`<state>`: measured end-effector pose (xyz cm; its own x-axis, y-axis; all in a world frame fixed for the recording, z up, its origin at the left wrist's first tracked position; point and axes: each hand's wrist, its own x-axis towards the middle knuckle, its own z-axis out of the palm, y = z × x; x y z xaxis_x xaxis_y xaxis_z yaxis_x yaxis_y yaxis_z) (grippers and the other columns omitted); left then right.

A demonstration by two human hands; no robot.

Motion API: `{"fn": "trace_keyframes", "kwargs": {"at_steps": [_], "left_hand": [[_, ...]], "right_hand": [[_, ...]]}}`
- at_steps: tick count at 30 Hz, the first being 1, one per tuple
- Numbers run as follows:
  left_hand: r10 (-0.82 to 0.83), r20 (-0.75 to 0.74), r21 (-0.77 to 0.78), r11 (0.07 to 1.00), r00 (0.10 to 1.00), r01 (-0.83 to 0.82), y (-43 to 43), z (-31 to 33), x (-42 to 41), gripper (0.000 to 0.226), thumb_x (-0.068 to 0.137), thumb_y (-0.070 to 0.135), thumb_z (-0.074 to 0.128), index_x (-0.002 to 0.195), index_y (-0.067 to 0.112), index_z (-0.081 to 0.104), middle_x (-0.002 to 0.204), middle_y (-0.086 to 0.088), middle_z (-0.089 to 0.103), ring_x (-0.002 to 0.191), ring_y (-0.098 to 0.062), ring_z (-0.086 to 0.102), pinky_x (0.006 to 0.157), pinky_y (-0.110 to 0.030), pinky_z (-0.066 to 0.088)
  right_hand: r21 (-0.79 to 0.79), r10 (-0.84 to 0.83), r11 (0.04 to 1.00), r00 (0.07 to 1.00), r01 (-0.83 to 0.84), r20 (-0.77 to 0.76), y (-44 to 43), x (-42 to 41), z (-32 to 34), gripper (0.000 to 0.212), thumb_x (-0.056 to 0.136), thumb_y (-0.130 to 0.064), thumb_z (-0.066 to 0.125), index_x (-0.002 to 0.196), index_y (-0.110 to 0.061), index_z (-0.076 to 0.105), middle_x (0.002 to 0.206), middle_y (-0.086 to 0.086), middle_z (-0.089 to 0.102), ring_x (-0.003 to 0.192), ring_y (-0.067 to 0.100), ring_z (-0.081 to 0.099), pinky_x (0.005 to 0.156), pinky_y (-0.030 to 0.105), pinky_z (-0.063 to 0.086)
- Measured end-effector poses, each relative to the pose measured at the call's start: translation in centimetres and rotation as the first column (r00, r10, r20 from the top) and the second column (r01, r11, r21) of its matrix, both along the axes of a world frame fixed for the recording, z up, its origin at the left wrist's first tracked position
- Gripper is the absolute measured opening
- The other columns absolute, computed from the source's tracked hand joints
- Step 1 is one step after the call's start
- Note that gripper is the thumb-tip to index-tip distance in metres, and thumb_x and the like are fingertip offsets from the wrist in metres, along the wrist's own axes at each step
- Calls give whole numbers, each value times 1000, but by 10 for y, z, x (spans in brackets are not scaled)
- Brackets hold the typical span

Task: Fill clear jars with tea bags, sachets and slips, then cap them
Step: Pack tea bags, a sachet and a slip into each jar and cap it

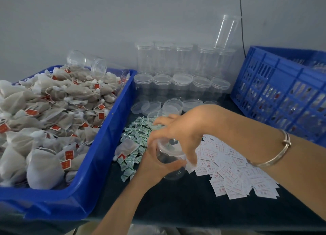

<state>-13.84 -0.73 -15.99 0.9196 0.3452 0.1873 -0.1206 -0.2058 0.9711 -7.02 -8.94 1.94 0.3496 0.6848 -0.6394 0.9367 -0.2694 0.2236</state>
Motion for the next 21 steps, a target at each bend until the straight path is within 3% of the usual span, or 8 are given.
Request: {"fn": "trace_keyframes", "kwargs": {"at_steps": [2,5,6,8,11,14,18,21], "left_hand": [[-34,7,14,999,999,34,1,2,1,77,57,34,89,123,31,50,114,19,64,108,1,61,86,-14,48],[-97,14,-9,995,995,97,2,1,1,83,62,32,88,133,26,45,124,7,62,117,-10,59,97,-27,49],[-100,13,-22,995,995,101,1,1,0,86,61,33,88,134,26,43,125,7,62,118,-10,58,97,-28,48],[-103,13,-40,994,995,103,1,-1,1,92,59,35,88,137,27,39,127,7,60,121,-10,56,99,-27,46],[-106,-7,-30,994,994,106,1,-1,2,91,57,37,87,134,27,40,125,9,60,120,-8,56,99,-25,46],[-113,-30,-57,992,993,111,1,-1,2,83,56,38,87,127,24,46,114,15,66,109,-4,62,87,-16,49],[-114,-27,-57,992,993,113,3,-2,0,88,55,41,87,130,32,43,125,16,59,118,4,53,93,-9,43],[-94,-36,7,996,995,94,5,-3,-5,92,54,53,85,132,41,38,132,24,49,125,10,43,99,-7,35]], "right_hand": [[56,-139,989,990,138,1,-1,-3,-7,117,71,-64,79,156,-44,1,163,2,2,144,35,30,103,50,43],[191,-202,965,972,177,121,1,-6,-16,102,77,-82,55,152,-19,29,127,5,51,108,30,55,78,38,43],[219,-183,964,974,151,131,1,-6,-17,93,80,-79,56,147,-17,35,110,1,52,99,27,55,74,37,41],[225,-144,967,987,124,76,-2,-6,-16,81,84,-65,64,144,-21,33,103,-2,41,94,24,52,73,37,45],[187,-44,981,999,45,-12,-10,-3,-8,80,81,-33,80,143,-30,28,115,-3,33,102,22,48,81,39,52],[285,144,951,987,-118,-72,-18,4,-1,78,80,0,70,140,-35,35,132,-5,32,111,17,36,76,26,45],[552,46,828,970,97,-239,-29,23,11,77,79,-24,82,135,-48,35,128,-9,34,100,1,45,63,16,43],[746,-71,606,952,278,-297,-32,49,4,66,72,-48,86,114,-30,38,92,-8,49,72,-8,52,55,12,41]]}}
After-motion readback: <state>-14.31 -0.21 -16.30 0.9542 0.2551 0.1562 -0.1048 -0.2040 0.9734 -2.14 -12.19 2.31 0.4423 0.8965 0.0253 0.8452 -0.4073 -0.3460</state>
